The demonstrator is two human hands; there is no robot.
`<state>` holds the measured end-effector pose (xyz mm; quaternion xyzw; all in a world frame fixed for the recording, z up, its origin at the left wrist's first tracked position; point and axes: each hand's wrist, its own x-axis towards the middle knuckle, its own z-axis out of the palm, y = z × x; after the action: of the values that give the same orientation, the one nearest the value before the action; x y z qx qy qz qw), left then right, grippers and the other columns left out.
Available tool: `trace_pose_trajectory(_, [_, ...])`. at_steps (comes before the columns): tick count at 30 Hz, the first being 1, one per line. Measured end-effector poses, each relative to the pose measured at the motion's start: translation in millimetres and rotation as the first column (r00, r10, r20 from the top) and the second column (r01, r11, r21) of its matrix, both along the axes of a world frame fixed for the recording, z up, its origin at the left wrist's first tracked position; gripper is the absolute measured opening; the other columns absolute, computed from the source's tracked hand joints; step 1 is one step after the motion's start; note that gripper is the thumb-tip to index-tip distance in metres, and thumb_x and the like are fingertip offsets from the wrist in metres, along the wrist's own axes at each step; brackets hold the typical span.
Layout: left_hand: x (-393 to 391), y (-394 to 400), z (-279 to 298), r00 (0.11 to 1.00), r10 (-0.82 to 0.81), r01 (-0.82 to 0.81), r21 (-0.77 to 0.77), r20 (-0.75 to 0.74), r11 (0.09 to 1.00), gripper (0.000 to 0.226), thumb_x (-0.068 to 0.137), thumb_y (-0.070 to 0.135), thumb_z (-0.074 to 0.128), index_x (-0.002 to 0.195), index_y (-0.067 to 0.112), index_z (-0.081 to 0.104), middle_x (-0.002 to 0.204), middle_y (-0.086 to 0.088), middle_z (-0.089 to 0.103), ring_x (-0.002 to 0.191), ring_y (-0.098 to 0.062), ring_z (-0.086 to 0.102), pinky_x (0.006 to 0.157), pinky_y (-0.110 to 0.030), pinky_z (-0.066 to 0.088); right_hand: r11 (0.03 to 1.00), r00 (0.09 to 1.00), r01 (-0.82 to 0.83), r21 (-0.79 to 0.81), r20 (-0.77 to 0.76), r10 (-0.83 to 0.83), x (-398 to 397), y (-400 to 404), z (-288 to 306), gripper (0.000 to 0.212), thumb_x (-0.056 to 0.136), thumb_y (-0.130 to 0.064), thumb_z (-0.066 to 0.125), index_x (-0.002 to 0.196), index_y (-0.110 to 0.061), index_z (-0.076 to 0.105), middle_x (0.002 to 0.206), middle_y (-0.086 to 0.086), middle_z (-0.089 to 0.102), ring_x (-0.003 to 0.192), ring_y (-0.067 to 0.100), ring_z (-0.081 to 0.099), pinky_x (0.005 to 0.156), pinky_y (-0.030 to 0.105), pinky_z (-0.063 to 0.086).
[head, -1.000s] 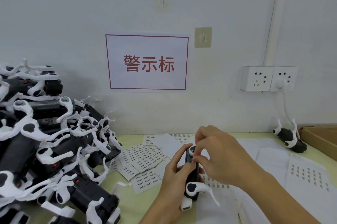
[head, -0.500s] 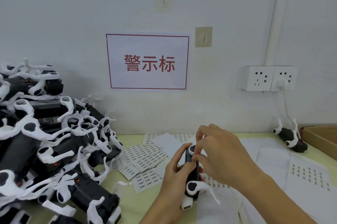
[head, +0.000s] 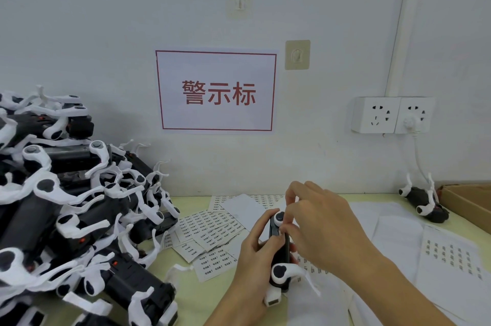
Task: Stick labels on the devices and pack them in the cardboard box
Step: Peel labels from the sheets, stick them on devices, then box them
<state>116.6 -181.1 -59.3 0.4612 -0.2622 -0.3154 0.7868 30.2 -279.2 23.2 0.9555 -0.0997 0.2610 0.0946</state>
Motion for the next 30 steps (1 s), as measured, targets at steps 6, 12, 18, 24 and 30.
trace_pose_trajectory(6, [3,-2,-1,0.997,-0.014,0.011,-0.040,-0.070,0.999,0.042,0.097,-0.001,0.053,0.112,0.033,0.074,0.099,-0.024,0.072,0.082,-0.030,0.067,0.068,-0.036,0.056,0.998,0.999,-0.037,0.044,0.010,0.037,-2,-4,3,0.013,0.089,-0.035,0.060,0.086,-0.028,0.071,0.100,-0.013,0.055,0.088,0.011,0.055,0.064,0.026,0.045])
trace_pose_trajectory(12, [0,-1,2,0.992,-0.026,0.017,-0.077,-0.124,0.997,0.040,0.095,-0.003,0.054,0.111,0.027,0.075,0.092,-0.020,0.070,0.075,-0.029,0.065,0.063,-0.035,0.056,0.893,0.983,-0.177,0.415,0.022,0.184,-9,-24,4,0.019,0.088,-0.023,0.058,0.089,-0.038,0.070,0.094,-0.022,0.048,0.089,0.001,0.051,0.075,0.023,0.047])
trace_pose_trajectory(18, [0,0,3,0.988,-0.026,0.017,-0.059,-0.152,0.998,0.041,0.095,-0.001,0.056,0.107,0.032,0.077,0.102,-0.022,0.072,0.082,-0.030,0.067,0.065,-0.036,0.058,0.843,0.964,-0.221,0.491,-0.023,0.266,-12,-26,4,0.041,0.085,-0.019,0.055,0.100,-0.052,0.072,0.098,-0.023,0.044,0.092,0.003,0.051,0.076,0.027,0.050])
trace_pose_trajectory(24, [1,-2,1,0.993,-0.001,0.000,-0.013,-0.120,1.000,0.043,0.095,-0.001,0.057,0.105,0.036,0.076,0.106,-0.025,0.072,0.086,-0.031,0.069,0.067,-0.034,0.058,0.916,0.963,-0.186,0.355,-0.121,0.242,-9,-19,2,0.048,0.086,-0.014,0.050,0.108,-0.053,0.069,0.097,-0.018,0.039,0.089,0.004,0.046,0.069,0.023,0.044])
trace_pose_trajectory(30, [2,-3,0,0.992,0.011,-0.014,-0.021,-0.124,1.000,0.043,0.094,-0.001,0.057,0.105,0.036,0.076,0.103,-0.026,0.072,0.082,-0.031,0.069,0.068,-0.035,0.056,0.924,0.963,-0.176,0.339,-0.134,0.232,-10,-15,4,0.051,0.084,-0.009,0.047,0.107,-0.048,0.071,0.099,-0.016,0.041,0.089,0.006,0.047,0.067,0.021,0.041])
